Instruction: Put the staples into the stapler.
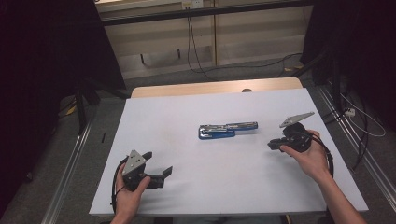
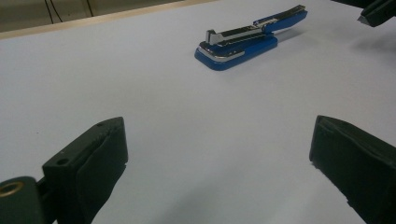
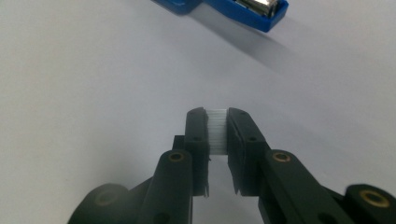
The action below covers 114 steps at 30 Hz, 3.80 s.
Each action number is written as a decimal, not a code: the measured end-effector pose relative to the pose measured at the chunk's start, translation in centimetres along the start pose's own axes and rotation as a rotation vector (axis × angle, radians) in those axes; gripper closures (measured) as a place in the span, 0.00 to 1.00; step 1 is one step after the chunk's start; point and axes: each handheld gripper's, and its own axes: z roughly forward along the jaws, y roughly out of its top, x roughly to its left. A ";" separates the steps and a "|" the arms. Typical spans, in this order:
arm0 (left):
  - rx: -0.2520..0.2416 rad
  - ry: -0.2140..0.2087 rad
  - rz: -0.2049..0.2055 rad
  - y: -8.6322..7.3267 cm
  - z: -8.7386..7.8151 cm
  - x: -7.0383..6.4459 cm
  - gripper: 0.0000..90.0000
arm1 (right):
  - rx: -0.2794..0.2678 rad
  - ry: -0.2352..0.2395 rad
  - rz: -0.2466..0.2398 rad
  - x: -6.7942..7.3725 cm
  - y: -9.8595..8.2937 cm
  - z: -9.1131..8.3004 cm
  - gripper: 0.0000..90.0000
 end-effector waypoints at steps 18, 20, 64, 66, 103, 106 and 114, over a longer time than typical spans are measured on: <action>-0.004 0.000 -0.002 0.0 -0.1 0.1 0.05 | -0.018 0.042 -0.089 1.7 2.9 1.7 0.88; -0.004 -0.001 -0.003 0.0 -0.1 0.0 0.05 | -0.023 0.041 -0.097 1.8 3.2 1.7 0.88; -0.004 0.004 -0.003 0.0 -0.3 0.2 0.05 | -0.127 0.124 -0.159 3.6 8.9 5.2 0.88; -0.001 0.005 -0.004 0.0 -0.3 0.2 0.05 | -0.140 0.123 -0.159 3.8 9.0 5.4 0.88; 0.001 0.003 -0.005 -0.1 -0.3 0.3 0.05 | -0.200 0.192 -0.209 5.2 13.2 9.0 0.88; 0.002 0.001 -0.002 -0.1 -0.3 0.3 0.05 | -0.196 0.187 -0.200 5.3 13.4 9.4 0.88; -0.002 -0.001 -0.006 -0.1 -0.4 0.3 0.05 | -0.190 0.196 -0.195 5.5 14.4 10.1 0.88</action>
